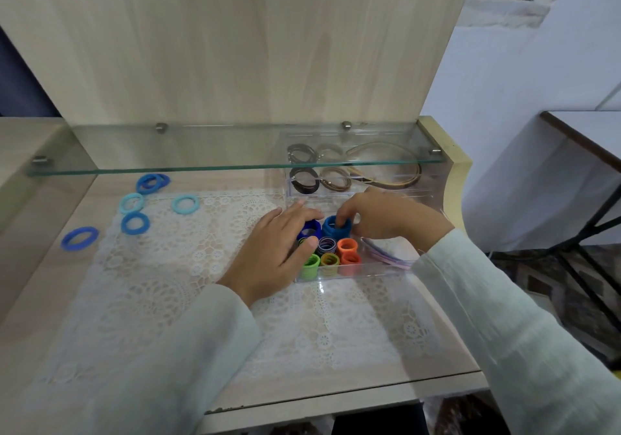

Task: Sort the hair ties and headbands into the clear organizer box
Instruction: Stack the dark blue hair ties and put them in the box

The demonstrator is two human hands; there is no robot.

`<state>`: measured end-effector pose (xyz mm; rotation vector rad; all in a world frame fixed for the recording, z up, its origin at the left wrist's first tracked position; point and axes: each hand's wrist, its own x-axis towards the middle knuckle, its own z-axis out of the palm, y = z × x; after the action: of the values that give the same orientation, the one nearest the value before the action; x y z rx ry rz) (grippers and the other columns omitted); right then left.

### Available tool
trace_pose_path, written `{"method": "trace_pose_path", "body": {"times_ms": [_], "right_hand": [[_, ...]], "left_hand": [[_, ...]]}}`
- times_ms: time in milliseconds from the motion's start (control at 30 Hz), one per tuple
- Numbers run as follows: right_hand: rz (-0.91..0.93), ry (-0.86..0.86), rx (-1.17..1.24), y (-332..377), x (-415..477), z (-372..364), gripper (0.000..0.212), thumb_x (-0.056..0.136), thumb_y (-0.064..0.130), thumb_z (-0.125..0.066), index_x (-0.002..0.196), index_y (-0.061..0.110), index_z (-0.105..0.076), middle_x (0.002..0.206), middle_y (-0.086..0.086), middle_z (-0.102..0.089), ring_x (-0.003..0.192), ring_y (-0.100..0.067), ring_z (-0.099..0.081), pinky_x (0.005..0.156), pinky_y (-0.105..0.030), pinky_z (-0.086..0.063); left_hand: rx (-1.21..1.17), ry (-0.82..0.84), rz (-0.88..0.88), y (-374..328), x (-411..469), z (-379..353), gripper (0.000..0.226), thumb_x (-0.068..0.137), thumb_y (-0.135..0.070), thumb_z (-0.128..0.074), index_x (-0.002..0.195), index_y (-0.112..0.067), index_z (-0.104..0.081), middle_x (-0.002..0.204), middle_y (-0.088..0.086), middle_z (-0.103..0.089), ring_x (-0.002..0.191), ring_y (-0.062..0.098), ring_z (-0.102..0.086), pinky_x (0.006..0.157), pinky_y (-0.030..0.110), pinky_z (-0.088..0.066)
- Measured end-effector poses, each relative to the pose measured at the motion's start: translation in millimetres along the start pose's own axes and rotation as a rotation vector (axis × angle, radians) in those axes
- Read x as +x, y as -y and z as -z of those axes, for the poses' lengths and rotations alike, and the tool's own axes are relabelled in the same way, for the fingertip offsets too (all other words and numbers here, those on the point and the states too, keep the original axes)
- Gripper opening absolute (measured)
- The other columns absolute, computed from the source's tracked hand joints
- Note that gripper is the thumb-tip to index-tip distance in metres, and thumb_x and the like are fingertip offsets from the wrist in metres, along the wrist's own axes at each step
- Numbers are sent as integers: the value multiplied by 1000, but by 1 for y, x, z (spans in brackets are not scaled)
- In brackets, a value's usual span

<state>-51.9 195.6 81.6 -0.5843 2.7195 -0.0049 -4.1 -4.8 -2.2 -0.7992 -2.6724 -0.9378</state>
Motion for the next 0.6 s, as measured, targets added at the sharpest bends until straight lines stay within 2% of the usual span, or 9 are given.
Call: {"method": "trace_pose_path", "body": {"times_ms": [100,233,433,600], "right_hand": [[-4,20,28,2,-4,0,44,91,8,-51,126,33,-59,131,2,-55,121,-24,-41,104,-44,-34],[-7,29,16,4,-8,-1,43,93,11,-50,129,34,-56,132,2,-54,121,-25,-41,105,-44,-32],[-29,29,-11,10,-14,-4,43,93,13,-49,129,37,-54,131,2,-54,119,-25,-41,101,-42,-29],[-52,37,-10,12,-16,-5,48,93,9,-47,131,38,-52,134,1,-53,122,-26,-38,100,-41,-27]], "left_hand": [[27,17,-23,2,-1,-1,50,99,-50,-24,140,-29,-44,144,-12,-50,148,5,-20,122,39,-9],[80,23,-36,1,-1,-1,56,98,-57,-20,140,-29,-42,146,-12,-48,149,7,-18,122,44,-5],[140,15,-30,3,0,-3,65,95,-66,-13,141,-29,-41,147,-11,-45,150,8,-11,121,46,-3],[143,15,-16,2,0,-3,63,95,-65,-16,141,-30,-42,144,-11,-48,149,8,-17,121,44,-4]]}}
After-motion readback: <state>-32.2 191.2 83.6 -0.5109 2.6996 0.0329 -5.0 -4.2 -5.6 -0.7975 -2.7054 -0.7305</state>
